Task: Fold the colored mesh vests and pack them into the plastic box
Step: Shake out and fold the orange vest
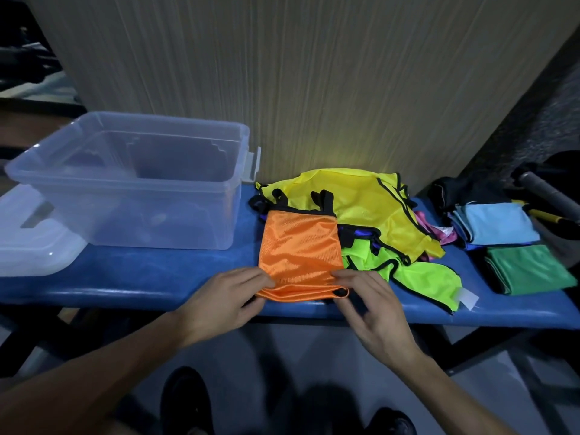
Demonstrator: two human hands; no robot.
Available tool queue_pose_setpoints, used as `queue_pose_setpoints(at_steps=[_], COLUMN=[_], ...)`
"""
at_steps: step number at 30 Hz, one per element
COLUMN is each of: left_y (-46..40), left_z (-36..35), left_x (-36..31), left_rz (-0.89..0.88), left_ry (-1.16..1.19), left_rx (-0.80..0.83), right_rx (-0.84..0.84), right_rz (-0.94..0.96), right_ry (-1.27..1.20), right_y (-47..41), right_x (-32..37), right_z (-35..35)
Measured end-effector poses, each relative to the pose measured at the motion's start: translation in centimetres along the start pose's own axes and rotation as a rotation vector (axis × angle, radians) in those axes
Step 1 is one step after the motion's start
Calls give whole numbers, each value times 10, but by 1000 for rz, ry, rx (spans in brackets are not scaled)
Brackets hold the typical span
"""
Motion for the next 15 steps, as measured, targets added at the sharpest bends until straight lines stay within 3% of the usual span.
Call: queue_pose_setpoints(at_steps=[3,6,11,15], left_y=[-8,-32,-83,-114], left_z=[18,48,109,124], left_x=[-11,-36,-90,-95], left_rz=[136,135,49,79], left_ry=[128,200,365,459], left_rx=[-77,-219,-479,-512], right_rx=[-67,-163,-461,-484], right_rz=[-133,-247,-223,-220], right_ry=[-199,-379,-500,-508], right_y=[-11,-35,-89,-119], right_x=[8,23,57,52], right_z=[10,32,92,108])
Point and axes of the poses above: each hand's wrist, its own y-axis away from the middle knuckle, its own z-axis out of the back of the hand, x = y × z, the point moved 3 cm from there along -y, towards the middle knuckle, and after that the axes turned 13 degrees about y, right-handed, at the moved point
